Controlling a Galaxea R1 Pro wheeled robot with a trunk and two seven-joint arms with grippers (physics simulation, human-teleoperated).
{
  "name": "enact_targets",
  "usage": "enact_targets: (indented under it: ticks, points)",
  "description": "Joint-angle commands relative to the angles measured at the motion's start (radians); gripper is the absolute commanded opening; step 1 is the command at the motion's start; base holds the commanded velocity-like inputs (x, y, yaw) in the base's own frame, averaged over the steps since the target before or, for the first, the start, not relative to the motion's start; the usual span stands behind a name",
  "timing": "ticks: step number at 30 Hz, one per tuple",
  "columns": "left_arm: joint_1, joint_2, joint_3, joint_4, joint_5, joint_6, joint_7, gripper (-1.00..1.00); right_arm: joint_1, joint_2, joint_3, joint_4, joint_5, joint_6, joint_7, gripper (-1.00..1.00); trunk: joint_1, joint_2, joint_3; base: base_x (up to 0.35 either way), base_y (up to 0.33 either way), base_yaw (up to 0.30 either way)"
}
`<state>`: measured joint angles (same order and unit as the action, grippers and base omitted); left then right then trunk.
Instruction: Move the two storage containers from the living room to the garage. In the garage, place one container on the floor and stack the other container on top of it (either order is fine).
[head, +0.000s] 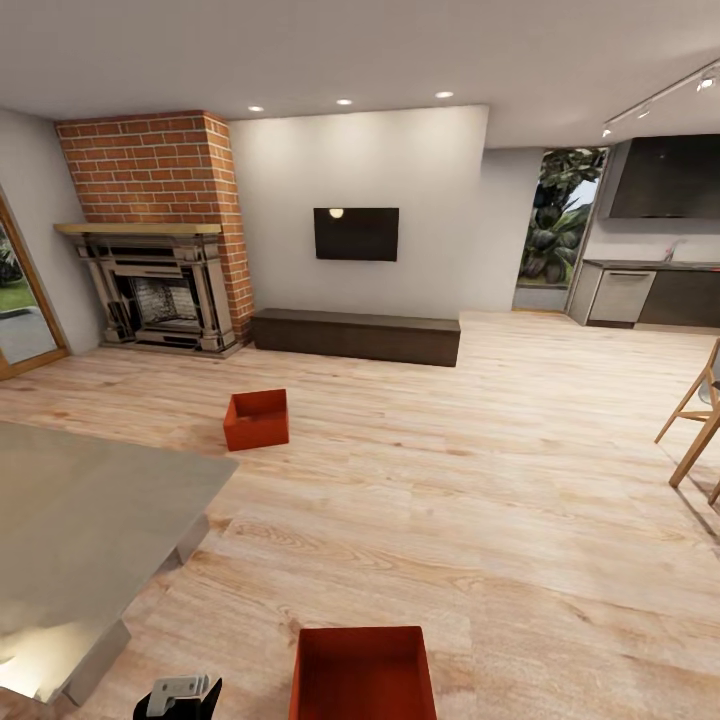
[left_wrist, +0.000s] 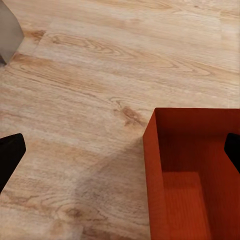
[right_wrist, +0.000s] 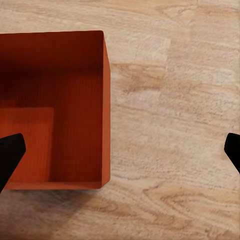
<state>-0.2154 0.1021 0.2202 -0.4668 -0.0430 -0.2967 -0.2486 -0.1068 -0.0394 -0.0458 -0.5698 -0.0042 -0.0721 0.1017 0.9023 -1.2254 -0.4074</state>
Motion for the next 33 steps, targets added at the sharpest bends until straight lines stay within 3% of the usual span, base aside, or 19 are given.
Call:
enact_targets:
  ticks: [1, 33]
  points:
    - [-0.001, -0.001, 0.008, 0.001, -0.005, -0.002, -0.009, 1.00, -0.001, 0.001, -0.005, 0.001, 0.000, -0.003, 0.008, 1.00, 0.000, -0.001, -0.001, 0.000, 0.000, 0.000]
    - [-0.001, -0.001, 0.008, 0.001, -0.004, -0.002, -0.007, 1.00, -0.001, 0.001, -0.005, 0.001, 0.001, -0.003, 0.005, 1.00, 0.000, -0.001, -0.001, 0.027, 0.000, 0.000]
